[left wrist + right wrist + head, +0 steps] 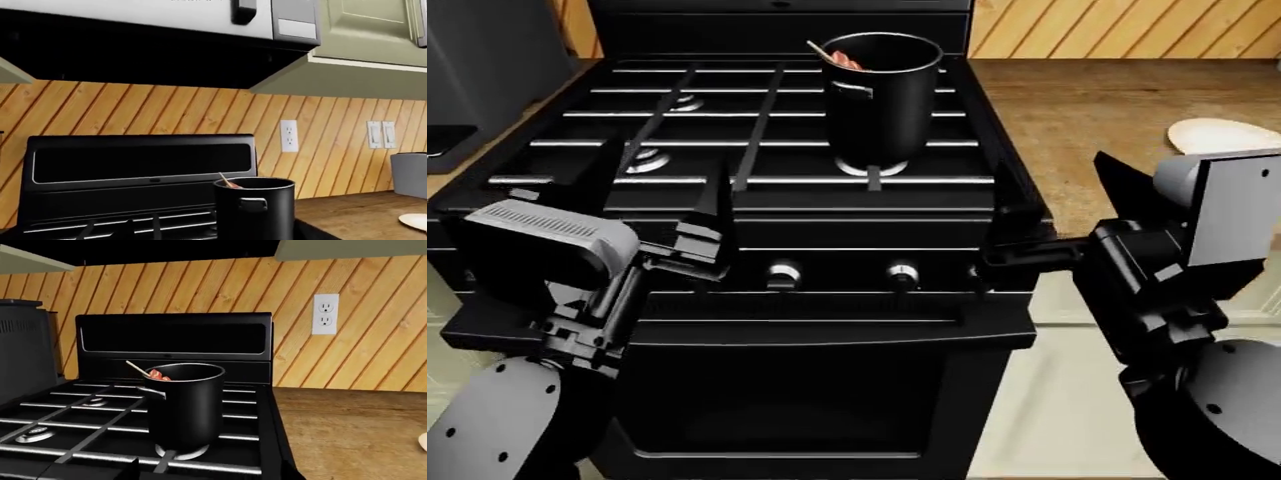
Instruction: Frozen meat rests on a plate on the counter. Retrieve the meat and place it in a pot on a burner. Then turn the burner on.
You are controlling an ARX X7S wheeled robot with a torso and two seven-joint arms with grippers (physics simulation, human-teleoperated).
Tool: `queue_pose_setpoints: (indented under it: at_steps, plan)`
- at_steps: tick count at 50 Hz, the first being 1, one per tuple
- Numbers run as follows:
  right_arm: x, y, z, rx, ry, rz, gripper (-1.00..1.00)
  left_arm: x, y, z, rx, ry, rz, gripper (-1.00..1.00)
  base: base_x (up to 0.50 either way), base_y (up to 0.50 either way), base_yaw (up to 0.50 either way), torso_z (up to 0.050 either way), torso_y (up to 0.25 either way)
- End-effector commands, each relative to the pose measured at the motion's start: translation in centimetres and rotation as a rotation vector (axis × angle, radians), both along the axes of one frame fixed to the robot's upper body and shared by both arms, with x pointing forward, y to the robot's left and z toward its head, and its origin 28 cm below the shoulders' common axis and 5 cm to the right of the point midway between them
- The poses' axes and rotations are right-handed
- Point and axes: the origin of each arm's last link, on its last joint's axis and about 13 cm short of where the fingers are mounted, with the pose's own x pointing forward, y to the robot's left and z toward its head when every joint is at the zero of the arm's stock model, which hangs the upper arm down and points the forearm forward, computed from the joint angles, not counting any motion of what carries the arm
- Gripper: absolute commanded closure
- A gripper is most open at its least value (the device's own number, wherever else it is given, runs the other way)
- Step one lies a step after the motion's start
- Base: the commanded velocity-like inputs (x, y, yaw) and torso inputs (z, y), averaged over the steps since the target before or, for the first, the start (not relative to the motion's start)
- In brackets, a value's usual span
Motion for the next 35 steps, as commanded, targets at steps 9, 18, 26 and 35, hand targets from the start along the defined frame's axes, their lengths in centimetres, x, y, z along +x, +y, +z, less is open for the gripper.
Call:
queue_pose_setpoints:
  at_steps: [9,18,26,35]
  plan:
    - [-2.2,0.0,-0.3,-0.066,0.021,-0.057,-1.0,-1.2,0.6,-0.2,0.041,-0.071,0.012,-1.0,0.0,0.0,0.0,-0.05,0.051]
    - [-3.2,0.0,-0.5,-0.076,0.039,-0.08,-1.0,-1.5,0.9,-0.2,0.054,-0.12,-0.001,-1.0,0.0,0.0,0.0,-0.05,0.05]
    - [-3.3,-0.1,-0.9,-0.047,0.053,-0.085,-1.0,-1.5,1.2,-0.1,0.036,-0.139,0.034,-1.0,0.0,0.0,0.0,-0.05,0.052]
    - [-3.6,0.0,-1.1,-0.046,0.093,-0.094,-1.0,-1.3,1.4,-0.2,0.033,-0.148,0.041,-1.0,0.0,0.0,0.0,-0.05,0.054]
